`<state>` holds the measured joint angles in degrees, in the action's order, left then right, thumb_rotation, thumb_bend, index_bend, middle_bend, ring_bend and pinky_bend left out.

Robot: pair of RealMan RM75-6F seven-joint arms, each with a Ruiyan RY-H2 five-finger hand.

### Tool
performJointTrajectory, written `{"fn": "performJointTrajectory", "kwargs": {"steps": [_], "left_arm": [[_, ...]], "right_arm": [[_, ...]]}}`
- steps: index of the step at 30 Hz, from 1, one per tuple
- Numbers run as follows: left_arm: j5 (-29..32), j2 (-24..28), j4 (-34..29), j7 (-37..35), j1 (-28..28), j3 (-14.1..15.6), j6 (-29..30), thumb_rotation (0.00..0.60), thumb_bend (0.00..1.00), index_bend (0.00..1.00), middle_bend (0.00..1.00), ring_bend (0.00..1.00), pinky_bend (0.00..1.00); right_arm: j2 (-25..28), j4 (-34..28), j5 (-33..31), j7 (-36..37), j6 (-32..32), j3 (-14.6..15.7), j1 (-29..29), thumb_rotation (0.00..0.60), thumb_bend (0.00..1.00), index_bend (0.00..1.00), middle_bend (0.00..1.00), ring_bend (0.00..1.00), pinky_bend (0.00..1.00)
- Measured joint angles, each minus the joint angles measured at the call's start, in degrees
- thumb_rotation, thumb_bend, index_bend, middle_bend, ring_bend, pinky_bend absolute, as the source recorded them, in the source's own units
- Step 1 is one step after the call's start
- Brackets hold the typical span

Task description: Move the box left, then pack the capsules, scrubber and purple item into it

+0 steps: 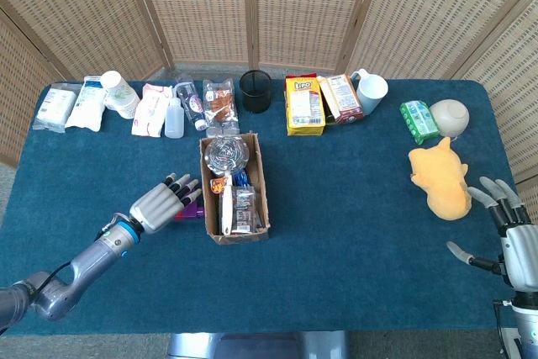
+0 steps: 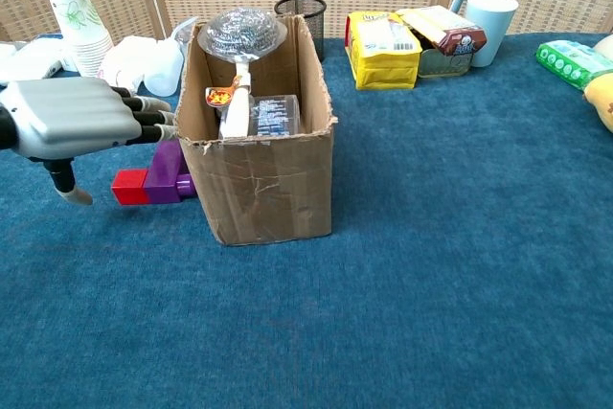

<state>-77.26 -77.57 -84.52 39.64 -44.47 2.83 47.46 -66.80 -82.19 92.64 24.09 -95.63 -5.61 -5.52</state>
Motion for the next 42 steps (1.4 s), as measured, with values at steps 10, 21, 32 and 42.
{"fn": "performJointTrajectory", "kwargs": {"steps": [10,21,32,42], "left_arm": [[3.9,-2.9,1.2,5.3,-1.1,-0.4,-1.8,0.600,0.00,0.04,0.00,0.00,0.18],[5.5,-6.4,3.1,7.6,-1.6,-1.0,-0.6,0.600,0.00,0.41,0.42,0.33,0.55],[4.2,-8.0,5.0,7.0,-0.9,-0.4,1.6,0.600,0.00,0.47,0.48,0.39,0.61],[1.3,-0.1,-0.3,0.8,1.0,-1.3,6.7,0.600,0.00,0.48,0.49,0.39,0.62]], "right_arm": [[0.1,0.1,-0.2,0.9,0.0,-0.2,0.1,0.600,0.00,0.19,0.07,0.00,0.14],[0.2,0.2,-0.4,1.7,-0.1,-0.3,0.1,0.600,0.00,0.19,0.08,0.00,0.14],[0.2,0.2,-0.4,2.3,0.0,-0.4,0.1,0.600,0.00,0.19,0.08,0.00,0.14],[0.1,-0.3,0.4,1.3,-0.1,-0.1,0.0,0.600,0.00,0.19,0.08,0.00,0.14]]}}
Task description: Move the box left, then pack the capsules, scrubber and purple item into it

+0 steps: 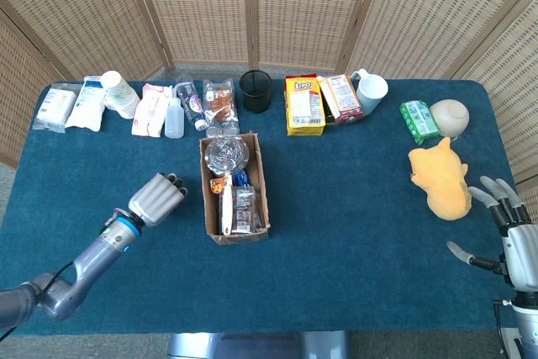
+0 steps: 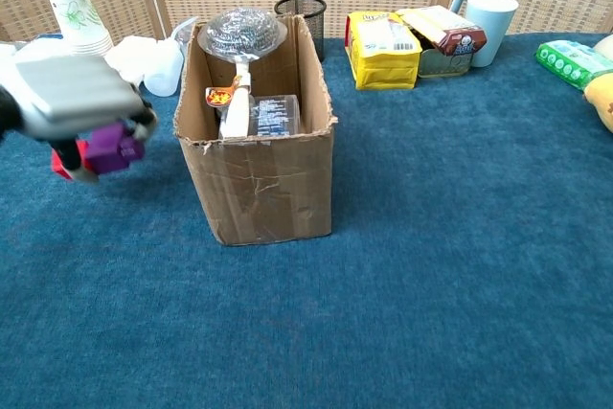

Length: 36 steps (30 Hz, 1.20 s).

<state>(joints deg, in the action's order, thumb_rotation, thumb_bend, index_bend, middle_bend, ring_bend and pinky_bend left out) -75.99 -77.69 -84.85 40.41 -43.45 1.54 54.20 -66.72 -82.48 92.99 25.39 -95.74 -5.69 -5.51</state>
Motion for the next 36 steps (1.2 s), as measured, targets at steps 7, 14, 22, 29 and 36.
{"fn": "performJointTrajectory", "kwargs": {"steps": [7,14,22,29,36], "left_arm": [[-2.8,7.2,-8.2,-3.3,0.7,-2.3,4.4,0.600,0.00,0.48,0.49,0.39,0.62],[-2.9,13.1,-17.7,-3.7,-0.5,-7.7,6.8,0.600,0.00,0.47,0.48,0.39,0.62],[-0.7,11.2,-22.6,1.3,-4.1,-10.7,5.4,0.600,0.00,0.46,0.47,0.39,0.63],[3.4,5.9,-23.6,7.5,-7.1,-11.3,3.4,0.600,0.00,0.46,0.47,0.39,0.63],[6.8,2.6,-24.3,12.0,-9.1,-11.3,3.1,0.600,0.00,0.41,0.41,0.33,0.62]], "right_arm": [[-0.1,-0.1,0.2,-0.5,0.3,0.2,-0.1,0.600,0.00,0.19,0.08,0.00,0.14],[-0.2,-0.1,0.0,-0.5,0.3,0.1,-0.1,0.600,0.00,0.19,0.08,0.00,0.14],[-0.1,-0.1,-0.1,-0.2,0.3,0.1,-0.1,0.600,0.00,0.19,0.08,0.00,0.14],[0.0,0.1,-0.5,0.4,0.4,-0.1,-0.1,0.600,0.00,0.19,0.08,0.00,0.14],[0.1,0.2,-0.6,0.9,0.3,-0.2,-0.1,0.600,0.00,0.19,0.08,0.00,0.14]]}}
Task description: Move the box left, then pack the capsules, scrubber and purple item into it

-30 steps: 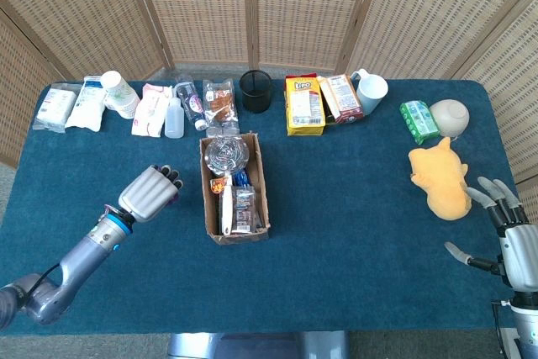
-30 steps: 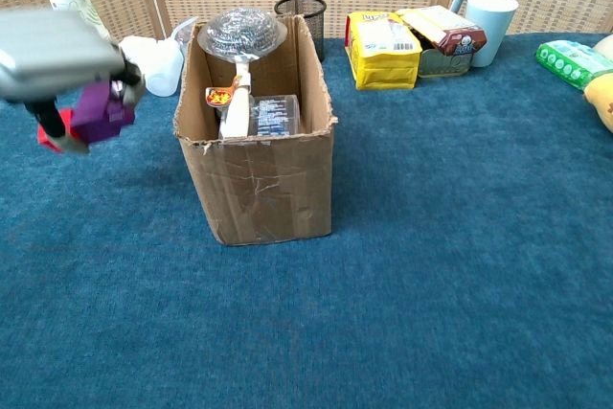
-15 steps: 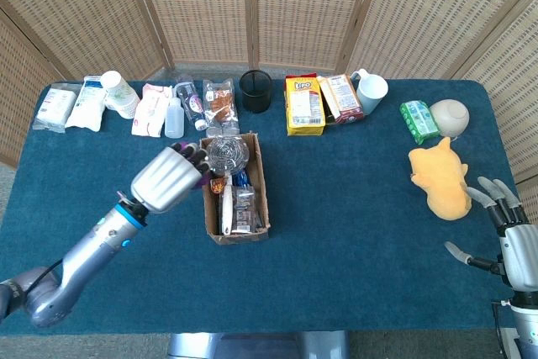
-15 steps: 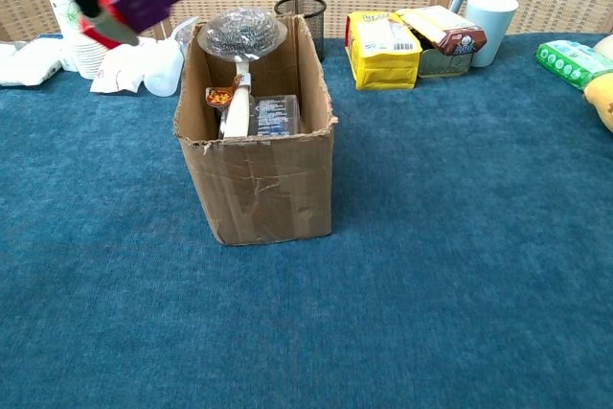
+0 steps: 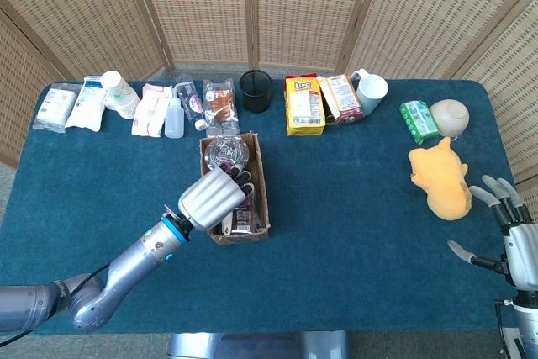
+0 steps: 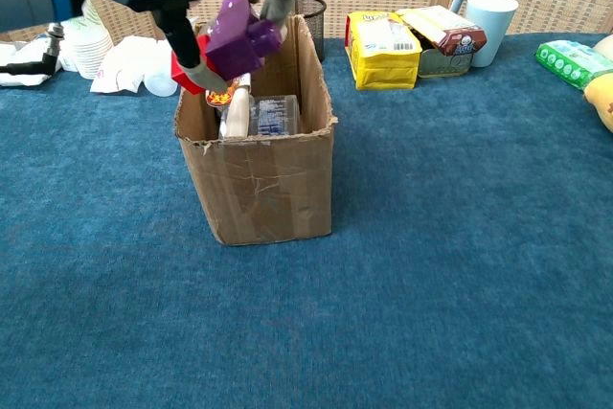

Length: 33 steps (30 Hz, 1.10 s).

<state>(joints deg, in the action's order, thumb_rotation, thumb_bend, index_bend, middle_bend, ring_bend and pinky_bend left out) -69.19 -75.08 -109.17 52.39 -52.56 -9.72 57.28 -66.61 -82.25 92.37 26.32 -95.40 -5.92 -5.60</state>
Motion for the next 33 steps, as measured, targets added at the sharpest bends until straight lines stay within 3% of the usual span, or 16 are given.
{"fn": "performJointTrajectory", "kwargs": {"steps": [2,5,6,11,18,22,27,33], "left_arm": [[1.1,-0.5,-0.3,1.0,-0.4,0.1,0.0,0.600,0.00,0.38,0.30,0.25,0.59],[2.2,-0.8,-0.6,2.5,-0.9,0.6,-0.2,0.600,0.00,0.25,0.05,0.06,0.50],[2.7,-0.8,-0.8,2.8,-1.0,0.7,-0.2,0.600,0.00,0.19,0.01,0.02,0.47],[7.3,-0.5,-2.0,4.6,-1.6,1.2,0.1,0.600,0.00,0.05,0.00,0.00,0.45],[6.9,1.7,-3.5,2.1,-0.8,1.2,2.7,0.600,0.00,0.03,0.00,0.00,0.44],[5.3,4.8,-3.9,-2.1,1.2,1.4,4.6,0.600,0.00,0.03,0.00,0.00,0.40],[1.4,8.5,-2.4,-8.9,4.9,2.5,7.0,0.600,0.00,0.04,0.00,0.00,0.22],[-4.5,11.4,1.7,-19.8,11.9,5.3,13.0,0.600,0.00,0.08,0.00,0.00,0.19]], "right_arm": [[0.0,0.0,0.1,0.0,-0.1,0.0,0.0,0.600,0.00,0.19,0.08,0.00,0.14],[0.0,-0.1,0.1,0.0,-0.2,0.0,0.1,0.600,0.00,0.19,0.08,0.00,0.14],[0.0,-0.1,0.1,0.0,-0.2,0.0,0.1,0.600,0.00,0.19,0.08,0.00,0.14],[0.1,-0.2,0.2,-0.1,-0.1,0.0,0.0,0.600,0.00,0.19,0.08,0.00,0.14],[0.1,-0.2,0.3,-0.3,-0.3,0.0,0.1,0.600,0.00,0.19,0.08,0.00,0.14],[0.1,-0.3,0.4,-0.5,-0.3,0.1,0.1,0.600,0.00,0.19,0.08,0.00,0.14],[0.0,-0.4,0.7,-1.4,-0.2,0.3,0.0,0.600,0.00,0.19,0.08,0.00,0.14],[0.1,-0.4,0.3,-3.8,0.7,0.4,-0.1,0.600,0.00,0.19,0.08,0.00,0.14]]}}
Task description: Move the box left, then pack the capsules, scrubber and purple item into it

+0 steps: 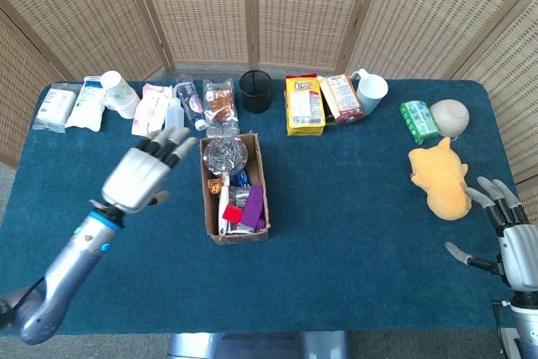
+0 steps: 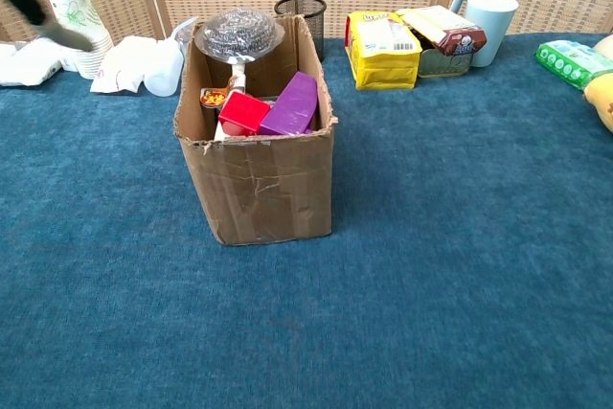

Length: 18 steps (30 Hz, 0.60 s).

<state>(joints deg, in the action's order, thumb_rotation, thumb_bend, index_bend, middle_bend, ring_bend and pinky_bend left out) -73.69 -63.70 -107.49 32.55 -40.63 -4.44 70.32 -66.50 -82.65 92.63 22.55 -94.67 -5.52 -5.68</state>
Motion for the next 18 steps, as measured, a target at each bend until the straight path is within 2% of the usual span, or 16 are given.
{"fn": "performJointTrajectory", "kwargs": {"steps": [5,10,14,18], "left_arm": [[-6.9,0.3,6.2,-11.9,9.2,4.2,9.4,0.600,0.00,0.10,0.00,0.00,0.19],[-12.0,-0.3,12.8,-22.6,19.2,7.9,19.5,0.600,0.00,0.10,0.00,0.00,0.19],[-13.9,-1.4,15.9,-29.8,24.6,9.5,23.9,0.600,0.00,0.10,0.00,0.00,0.18],[-15.0,-3.3,19.9,-34.2,28.9,10.5,27.6,0.600,0.00,0.08,0.00,0.00,0.11]], "right_arm": [[1.0,-1.3,-2.1,-5.1,1.6,-0.3,0.0,0.600,0.00,0.18,0.07,0.00,0.12],[2.6,-5.3,-4.2,-13.5,2.6,-0.4,0.7,0.600,0.00,0.16,0.01,0.00,0.02],[4.4,-11.3,-6.9,-22.3,4.1,-0.1,1.4,0.600,0.00,0.10,0.00,0.00,0.00],[5.8,-16.3,-9.8,-28.0,5.6,0.1,1.8,0.600,0.00,0.04,0.00,0.00,0.00]]}}
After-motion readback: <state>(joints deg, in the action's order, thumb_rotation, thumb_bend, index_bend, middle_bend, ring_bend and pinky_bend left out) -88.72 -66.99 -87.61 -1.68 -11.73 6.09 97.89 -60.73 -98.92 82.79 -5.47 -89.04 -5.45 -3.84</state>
